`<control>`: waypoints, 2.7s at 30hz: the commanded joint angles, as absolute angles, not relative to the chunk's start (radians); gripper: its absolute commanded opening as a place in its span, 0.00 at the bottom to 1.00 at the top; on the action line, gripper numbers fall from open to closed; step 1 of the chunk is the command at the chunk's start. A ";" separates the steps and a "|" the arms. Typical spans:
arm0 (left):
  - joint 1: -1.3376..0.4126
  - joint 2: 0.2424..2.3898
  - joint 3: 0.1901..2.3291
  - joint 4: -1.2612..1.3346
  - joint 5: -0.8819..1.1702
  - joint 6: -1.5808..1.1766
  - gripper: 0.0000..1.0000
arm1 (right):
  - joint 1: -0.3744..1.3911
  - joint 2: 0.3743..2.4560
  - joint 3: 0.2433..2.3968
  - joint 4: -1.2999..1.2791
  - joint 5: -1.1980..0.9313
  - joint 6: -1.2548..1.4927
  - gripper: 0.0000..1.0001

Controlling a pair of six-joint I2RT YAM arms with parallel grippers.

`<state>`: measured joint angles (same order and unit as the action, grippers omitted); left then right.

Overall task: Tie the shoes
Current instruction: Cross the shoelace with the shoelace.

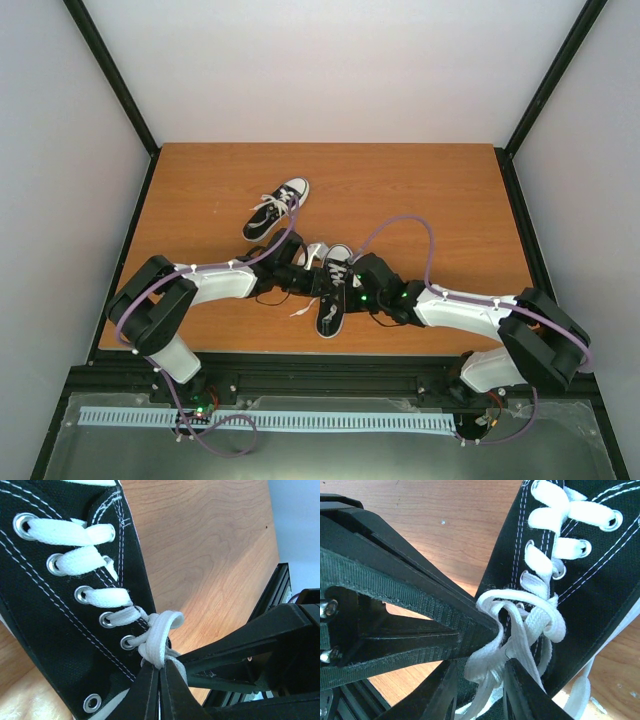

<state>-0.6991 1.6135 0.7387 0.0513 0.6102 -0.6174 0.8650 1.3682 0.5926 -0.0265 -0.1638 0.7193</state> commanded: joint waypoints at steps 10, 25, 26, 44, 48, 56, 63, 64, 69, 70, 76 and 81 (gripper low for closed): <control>-0.700 1.591 0.740 0.064 0.606 -0.636 0.01 | 0.867 1.321 0.627 -0.015 -0.139 0.690 0.38; -0.693 1.554 0.726 0.043 0.640 -0.637 0.01 | 0.791 1.347 0.556 0.124 -0.304 0.671 0.31; -0.693 1.551 0.725 0.041 0.637 -0.635 0.01 | 0.789 1.352 0.557 0.125 -0.308 0.671 0.30; -0.693 1.558 0.729 0.040 0.639 -0.632 0.01 | 0.760 1.402 0.513 0.229 -0.375 0.708 0.26; -0.693 1.562 0.731 0.045 0.640 -0.635 0.01 | 0.758 1.417 0.503 0.269 -0.410 0.729 0.23; -0.693 1.555 0.716 0.064 0.641 -0.640 0.01 | 0.755 1.460 0.505 0.300 -0.434 0.749 0.05; -0.682 1.508 0.702 0.048 0.591 -0.636 0.22 | 0.740 1.419 0.485 0.242 -0.364 0.775 0.03; -0.678 1.494 0.700 0.038 0.581 -0.632 0.25 | 0.737 1.411 0.480 0.235 -0.357 0.778 0.03; -0.663 1.441 0.680 0.023 0.532 -0.639 0.38 | 0.732 1.376 0.465 0.202 -0.332 0.780 0.03; -0.662 1.438 0.679 0.026 0.530 -0.642 0.39 | 0.732 1.372 0.464 0.199 -0.330 0.780 0.03; -0.661 1.475 0.692 0.048 0.569 -0.651 0.38 | 0.732 1.370 0.456 0.202 -0.328 0.784 0.03; -0.661 1.532 0.712 0.065 0.626 -0.639 0.32 | 0.732 1.362 0.452 0.205 -0.322 0.793 0.03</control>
